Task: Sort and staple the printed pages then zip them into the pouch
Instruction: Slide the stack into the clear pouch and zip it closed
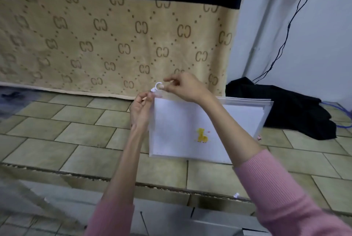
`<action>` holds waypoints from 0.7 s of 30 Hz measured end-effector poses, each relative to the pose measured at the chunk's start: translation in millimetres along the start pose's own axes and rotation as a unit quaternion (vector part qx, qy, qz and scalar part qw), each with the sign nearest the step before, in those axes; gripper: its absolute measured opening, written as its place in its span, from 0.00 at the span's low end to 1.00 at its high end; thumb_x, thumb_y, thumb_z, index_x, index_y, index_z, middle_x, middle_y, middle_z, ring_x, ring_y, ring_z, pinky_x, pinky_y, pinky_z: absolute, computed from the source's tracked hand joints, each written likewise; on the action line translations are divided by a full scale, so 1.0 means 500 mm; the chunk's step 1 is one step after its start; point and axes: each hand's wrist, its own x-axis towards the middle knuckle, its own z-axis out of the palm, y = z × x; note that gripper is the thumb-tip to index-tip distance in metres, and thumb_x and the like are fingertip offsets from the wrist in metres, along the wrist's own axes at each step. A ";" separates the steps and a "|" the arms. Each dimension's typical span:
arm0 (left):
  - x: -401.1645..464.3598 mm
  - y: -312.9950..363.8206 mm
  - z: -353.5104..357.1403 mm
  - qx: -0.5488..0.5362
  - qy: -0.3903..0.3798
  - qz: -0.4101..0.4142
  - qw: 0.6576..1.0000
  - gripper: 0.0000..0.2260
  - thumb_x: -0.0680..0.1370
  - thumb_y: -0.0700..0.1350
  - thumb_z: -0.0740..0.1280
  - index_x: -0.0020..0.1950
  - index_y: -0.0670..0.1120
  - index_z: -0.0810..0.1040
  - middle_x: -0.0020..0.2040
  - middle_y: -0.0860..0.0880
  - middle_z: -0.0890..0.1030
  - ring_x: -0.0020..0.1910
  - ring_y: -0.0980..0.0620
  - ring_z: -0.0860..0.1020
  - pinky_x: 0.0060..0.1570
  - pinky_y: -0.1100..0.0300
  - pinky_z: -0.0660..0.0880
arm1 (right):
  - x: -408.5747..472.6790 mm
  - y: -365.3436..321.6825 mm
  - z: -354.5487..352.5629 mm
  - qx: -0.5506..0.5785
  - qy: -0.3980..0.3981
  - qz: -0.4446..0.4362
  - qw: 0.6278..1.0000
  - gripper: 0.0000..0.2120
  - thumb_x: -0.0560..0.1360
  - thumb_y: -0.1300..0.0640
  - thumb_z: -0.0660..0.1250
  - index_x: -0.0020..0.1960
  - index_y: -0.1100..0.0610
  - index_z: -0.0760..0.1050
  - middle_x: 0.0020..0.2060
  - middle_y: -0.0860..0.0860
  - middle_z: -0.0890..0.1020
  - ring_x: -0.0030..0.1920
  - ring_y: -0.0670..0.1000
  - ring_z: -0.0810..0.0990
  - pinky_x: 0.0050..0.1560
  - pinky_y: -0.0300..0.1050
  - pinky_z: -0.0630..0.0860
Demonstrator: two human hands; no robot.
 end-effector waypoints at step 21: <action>0.033 -0.006 0.010 -0.112 0.089 -0.076 0.987 0.07 0.76 0.39 0.67 0.39 0.48 0.77 0.30 0.57 0.82 0.33 0.62 0.80 0.41 0.66 0.76 | -0.100 0.151 -0.133 -0.166 0.016 0.076 0.983 0.10 0.75 0.46 0.66 0.46 0.53 0.80 0.38 0.47 0.78 0.44 0.50 0.73 0.47 0.46 0.65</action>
